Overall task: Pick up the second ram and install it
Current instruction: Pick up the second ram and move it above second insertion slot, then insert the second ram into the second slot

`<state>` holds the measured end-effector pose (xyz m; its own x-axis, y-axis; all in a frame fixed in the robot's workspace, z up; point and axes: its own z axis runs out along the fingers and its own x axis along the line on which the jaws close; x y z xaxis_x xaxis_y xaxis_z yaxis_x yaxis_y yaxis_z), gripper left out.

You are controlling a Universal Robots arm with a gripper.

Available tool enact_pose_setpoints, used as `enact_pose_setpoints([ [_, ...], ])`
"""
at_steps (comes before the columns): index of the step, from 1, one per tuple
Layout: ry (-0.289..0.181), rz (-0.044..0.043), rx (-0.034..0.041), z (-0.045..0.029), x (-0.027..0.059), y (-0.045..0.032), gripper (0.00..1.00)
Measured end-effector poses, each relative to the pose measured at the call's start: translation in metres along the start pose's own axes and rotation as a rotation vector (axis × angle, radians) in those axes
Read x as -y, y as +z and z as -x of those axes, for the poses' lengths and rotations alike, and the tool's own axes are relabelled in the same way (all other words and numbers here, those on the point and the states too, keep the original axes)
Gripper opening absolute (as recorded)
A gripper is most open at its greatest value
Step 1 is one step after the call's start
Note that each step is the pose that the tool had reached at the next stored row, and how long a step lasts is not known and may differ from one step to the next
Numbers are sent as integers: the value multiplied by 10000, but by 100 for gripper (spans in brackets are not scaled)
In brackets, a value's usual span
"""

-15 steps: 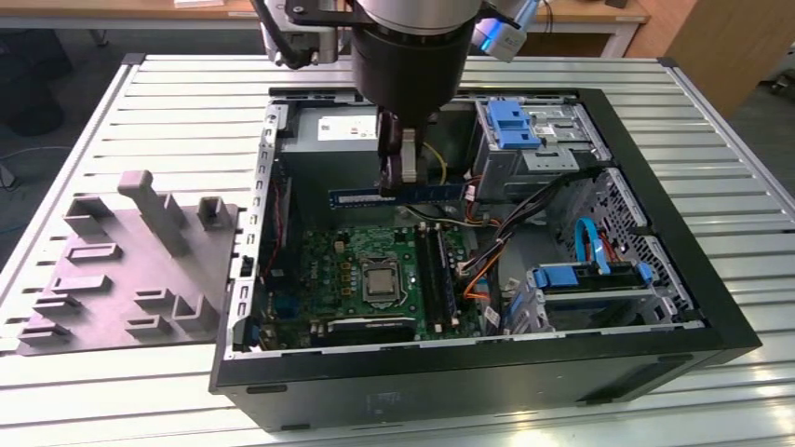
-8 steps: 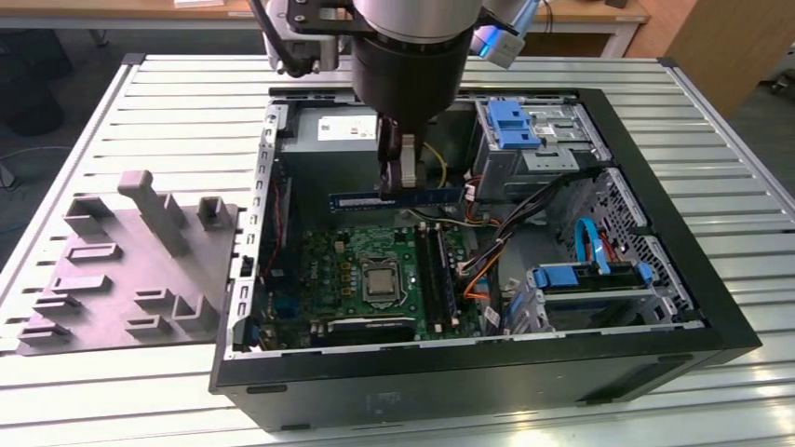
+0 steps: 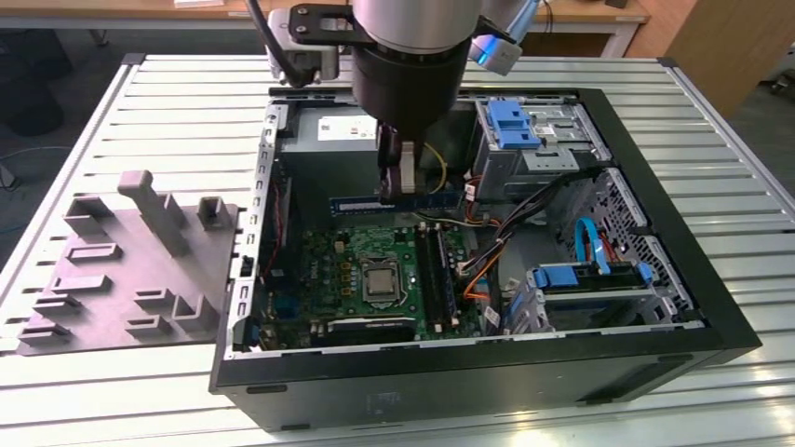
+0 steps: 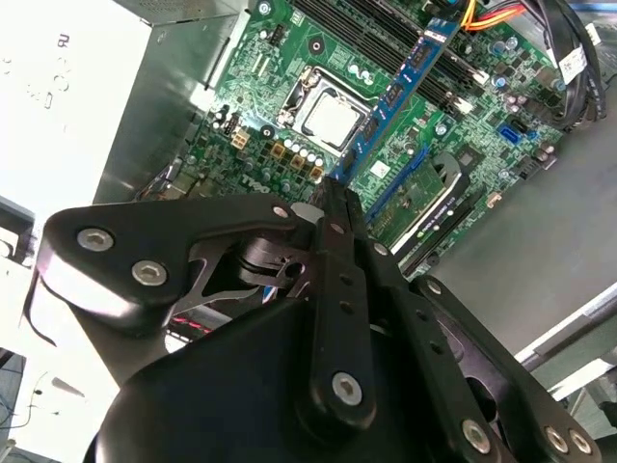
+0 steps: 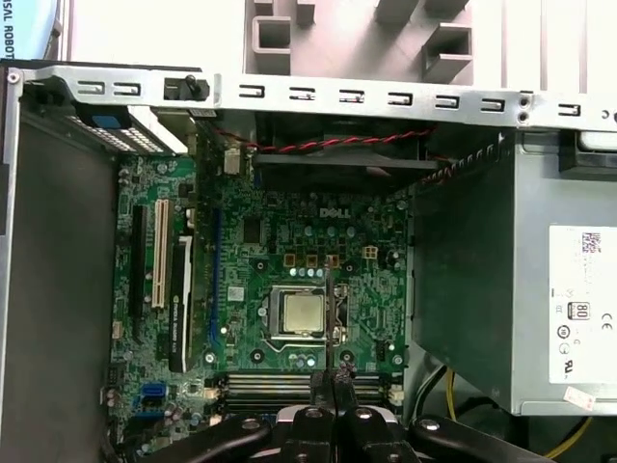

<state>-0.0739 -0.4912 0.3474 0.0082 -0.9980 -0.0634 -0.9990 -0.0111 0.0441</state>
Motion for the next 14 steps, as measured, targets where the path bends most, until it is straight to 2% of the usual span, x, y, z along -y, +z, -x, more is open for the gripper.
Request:
enact_pose_setpoints([
  [3,0,0,0,-3,2,43,11],
  [14,0,0,0,-3,2,48,11],
])
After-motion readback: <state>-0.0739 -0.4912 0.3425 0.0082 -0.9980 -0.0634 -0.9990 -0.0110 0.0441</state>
